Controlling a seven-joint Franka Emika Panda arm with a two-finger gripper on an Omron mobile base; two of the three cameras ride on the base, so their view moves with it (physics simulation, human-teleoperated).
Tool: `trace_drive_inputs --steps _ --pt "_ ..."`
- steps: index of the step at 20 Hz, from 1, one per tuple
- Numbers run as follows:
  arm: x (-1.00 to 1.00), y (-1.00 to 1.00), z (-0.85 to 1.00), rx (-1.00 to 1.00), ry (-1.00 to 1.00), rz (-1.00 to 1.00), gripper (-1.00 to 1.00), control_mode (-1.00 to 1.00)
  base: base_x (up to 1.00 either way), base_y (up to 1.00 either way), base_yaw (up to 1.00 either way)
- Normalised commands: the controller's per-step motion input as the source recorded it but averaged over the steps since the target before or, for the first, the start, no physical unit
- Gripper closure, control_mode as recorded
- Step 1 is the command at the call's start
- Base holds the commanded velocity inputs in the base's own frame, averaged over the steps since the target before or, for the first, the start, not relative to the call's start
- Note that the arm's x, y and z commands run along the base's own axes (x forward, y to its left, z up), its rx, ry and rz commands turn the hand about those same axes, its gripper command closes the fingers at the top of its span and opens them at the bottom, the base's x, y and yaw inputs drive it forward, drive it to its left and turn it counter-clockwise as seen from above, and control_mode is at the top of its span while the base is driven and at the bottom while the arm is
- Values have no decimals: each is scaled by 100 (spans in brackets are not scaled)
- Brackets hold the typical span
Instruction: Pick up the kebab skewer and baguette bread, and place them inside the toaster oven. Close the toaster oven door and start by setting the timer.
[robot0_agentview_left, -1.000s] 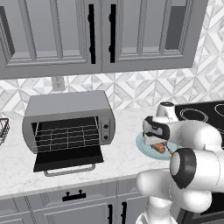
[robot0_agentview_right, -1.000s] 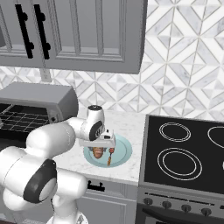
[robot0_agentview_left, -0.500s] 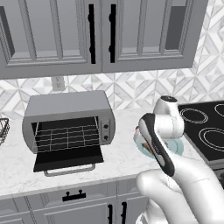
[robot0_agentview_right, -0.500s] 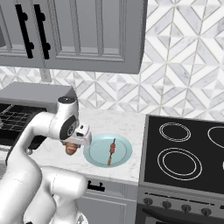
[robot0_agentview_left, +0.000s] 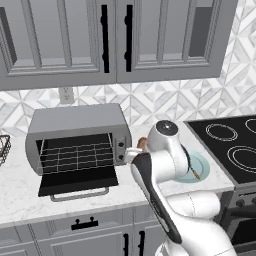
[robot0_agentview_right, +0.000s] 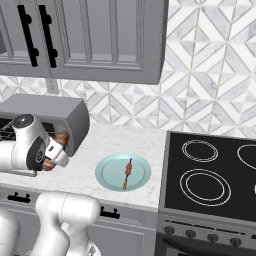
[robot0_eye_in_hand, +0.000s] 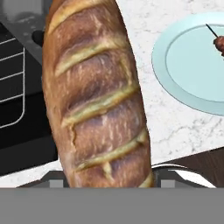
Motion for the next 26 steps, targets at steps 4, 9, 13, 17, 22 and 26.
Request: trace_drive_inputs --steps 4,9,13,17,22,26 --pt "11 100 47 0 0 -18 100 -100 0 0 0" --pt "1 98 27 2 5 -11 100 -100 0 0 0" --pt "0 84 36 6 13 -16 100 -100 0 0 0" --pt "43 77 3 0 15 -7 100 -100 0 0 0" --pt "9 31 0 0 39 0 100 -100 0 0 0" --pt "9 23 0 0 24 0 100 -100 0 0 0"
